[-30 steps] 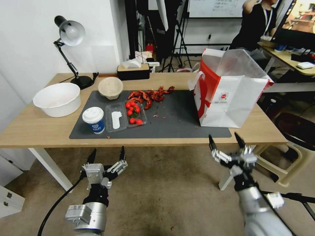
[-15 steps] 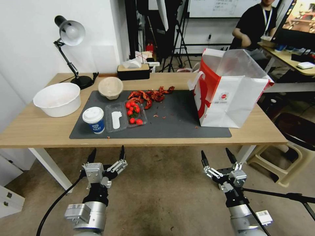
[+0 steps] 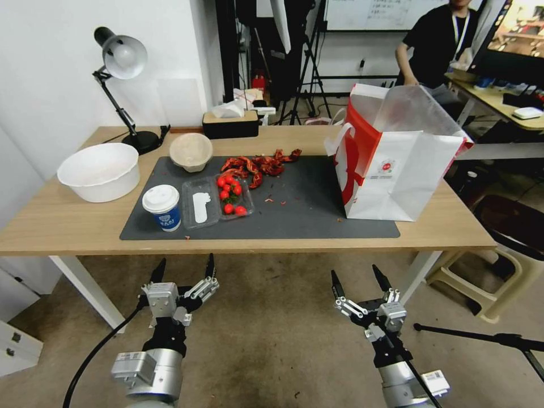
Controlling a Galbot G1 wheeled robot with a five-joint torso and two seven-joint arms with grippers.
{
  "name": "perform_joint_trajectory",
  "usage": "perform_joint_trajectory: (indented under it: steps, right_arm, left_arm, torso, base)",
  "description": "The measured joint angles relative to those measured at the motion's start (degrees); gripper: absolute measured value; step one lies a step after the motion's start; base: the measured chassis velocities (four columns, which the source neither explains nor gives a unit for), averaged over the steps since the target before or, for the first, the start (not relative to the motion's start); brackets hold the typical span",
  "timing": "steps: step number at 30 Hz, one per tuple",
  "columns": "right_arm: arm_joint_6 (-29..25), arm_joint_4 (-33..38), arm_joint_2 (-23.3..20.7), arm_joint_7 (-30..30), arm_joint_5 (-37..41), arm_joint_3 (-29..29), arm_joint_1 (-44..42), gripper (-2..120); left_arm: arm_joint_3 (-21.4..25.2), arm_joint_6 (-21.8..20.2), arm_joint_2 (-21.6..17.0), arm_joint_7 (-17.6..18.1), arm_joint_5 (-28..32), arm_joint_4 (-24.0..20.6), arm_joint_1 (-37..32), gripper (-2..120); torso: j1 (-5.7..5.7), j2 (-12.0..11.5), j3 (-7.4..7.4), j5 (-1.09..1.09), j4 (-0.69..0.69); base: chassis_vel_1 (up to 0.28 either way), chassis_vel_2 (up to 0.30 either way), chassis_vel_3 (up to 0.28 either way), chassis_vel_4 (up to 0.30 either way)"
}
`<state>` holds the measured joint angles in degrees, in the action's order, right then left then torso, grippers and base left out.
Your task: Pick up the trash from the table and place it into the takeout bag.
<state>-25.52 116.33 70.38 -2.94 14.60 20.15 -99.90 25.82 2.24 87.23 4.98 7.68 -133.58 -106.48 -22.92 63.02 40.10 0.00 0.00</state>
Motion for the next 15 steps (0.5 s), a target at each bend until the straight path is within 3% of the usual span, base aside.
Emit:
perform_joint_trajectory:
  steps: [15]
  right_arm:
    - [-0.1, 0.27, 0.58, -1.44, -1.92, -1.03, 0.42, 100]
  left_arm:
    - [0.46, -0.02, -0.41, 0.39, 1.11, -0.63, 0.46, 100]
  torso:
    - [0.0, 0.0, 0.0, 0.0, 0.0]
  base:
    - [0.0, 0.0, 0.0, 0.0]
